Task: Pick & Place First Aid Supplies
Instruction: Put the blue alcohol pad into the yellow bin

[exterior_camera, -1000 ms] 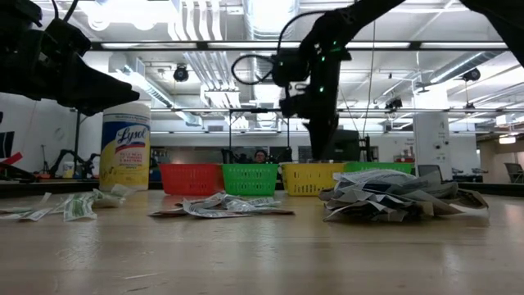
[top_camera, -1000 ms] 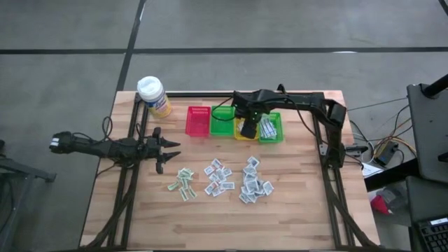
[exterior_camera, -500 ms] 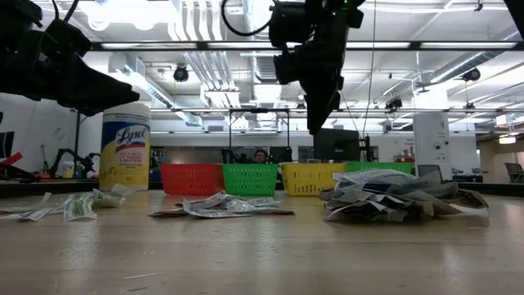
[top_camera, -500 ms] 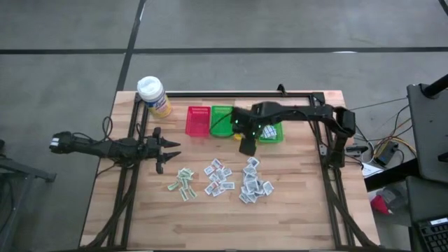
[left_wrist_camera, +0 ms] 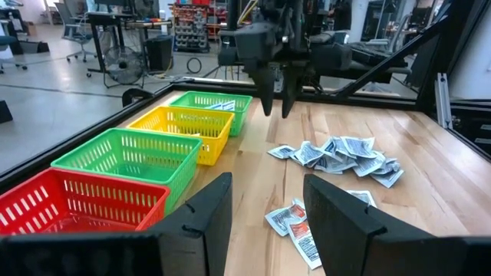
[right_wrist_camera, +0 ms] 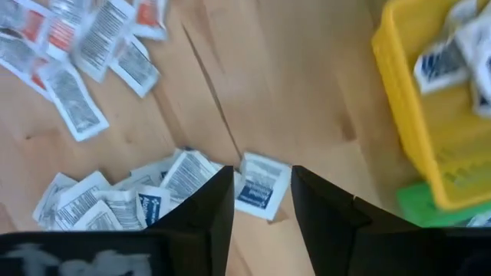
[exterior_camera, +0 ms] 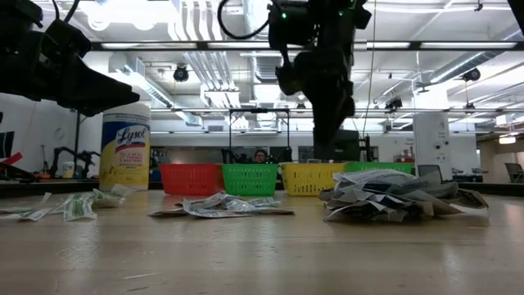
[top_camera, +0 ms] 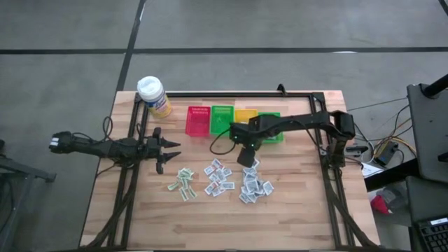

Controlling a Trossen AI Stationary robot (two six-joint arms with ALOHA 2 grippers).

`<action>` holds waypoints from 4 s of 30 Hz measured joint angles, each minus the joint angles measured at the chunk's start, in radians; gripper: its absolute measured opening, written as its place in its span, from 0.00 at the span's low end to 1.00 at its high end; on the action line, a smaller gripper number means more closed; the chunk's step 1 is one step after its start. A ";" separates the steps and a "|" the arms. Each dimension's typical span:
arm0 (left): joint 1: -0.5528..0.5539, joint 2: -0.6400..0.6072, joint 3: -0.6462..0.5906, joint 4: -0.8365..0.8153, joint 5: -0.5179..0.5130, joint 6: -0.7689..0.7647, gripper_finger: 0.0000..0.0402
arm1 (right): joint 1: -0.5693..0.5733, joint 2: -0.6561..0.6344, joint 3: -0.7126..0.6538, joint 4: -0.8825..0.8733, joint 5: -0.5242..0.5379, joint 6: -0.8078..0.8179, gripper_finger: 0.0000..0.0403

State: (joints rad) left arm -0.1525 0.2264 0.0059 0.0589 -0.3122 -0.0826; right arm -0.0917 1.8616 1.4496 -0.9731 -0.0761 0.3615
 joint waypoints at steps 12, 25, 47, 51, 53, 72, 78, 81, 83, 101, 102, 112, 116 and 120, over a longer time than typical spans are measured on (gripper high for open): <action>0.000 0.001 0.000 0.000 0.000 0.000 0.39 | 0.003 0.001 -0.079 0.046 -0.011 0.150 0.42; 0.000 0.001 0.000 0.000 0.000 0.000 0.39 | 0.025 0.001 -0.158 0.126 -0.038 0.219 0.44; 0.000 0.001 0.000 0.000 0.000 0.000 0.39 | 0.031 0.006 -0.220 0.230 -0.057 0.215 0.44; 0.000 0.001 0.000 0.000 0.000 0.000 0.39 | 0.033 0.007 -0.243 0.241 -0.048 0.214 0.44; 0.000 0.001 0.000 0.000 0.000 0.000 0.39 | 0.033 0.007 -0.257 0.262 -0.041 0.214 0.44; 0.000 0.001 0.000 0.000 0.000 0.000 0.39 | 0.033 0.001 -0.367 0.368 0.000 0.222 0.29; 0.000 0.001 0.000 0.000 0.000 0.000 0.39 | 0.034 0.003 -0.362 0.359 0.048 0.223 0.13; 0.000 0.001 0.000 0.000 0.000 0.000 0.39 | 0.033 0.004 -0.363 0.358 0.054 0.223 0.05; 0.000 0.001 0.000 0.000 0.000 0.000 0.39 | 0.033 0.004 -0.363 0.357 0.059 0.223 0.03; 0.000 0.002 0.000 0.000 0.000 0.000 0.39 | 0.027 0.000 -0.268 0.357 0.083 0.118 0.03; 0.000 0.002 0.000 0.000 0.000 0.000 0.39 | 0.027 0.000 -0.261 0.355 0.082 0.108 0.05; 0.000 0.003 0.000 0.000 0.000 0.024 0.39 | 0.029 0.014 -0.244 0.342 0.033 0.099 0.27; 0.000 0.006 0.000 0.000 0.000 0.026 0.39 | 0.028 0.044 -0.245 0.351 0.025 0.101 0.33; 0.000 0.008 0.000 0.000 0.000 0.026 0.39 | 0.028 0.083 -0.236 0.356 0.023 0.102 0.37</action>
State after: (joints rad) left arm -0.1524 0.2349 0.0059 0.0586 -0.3122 -0.0570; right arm -0.0635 1.9442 1.2138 -0.6172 -0.0530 0.4637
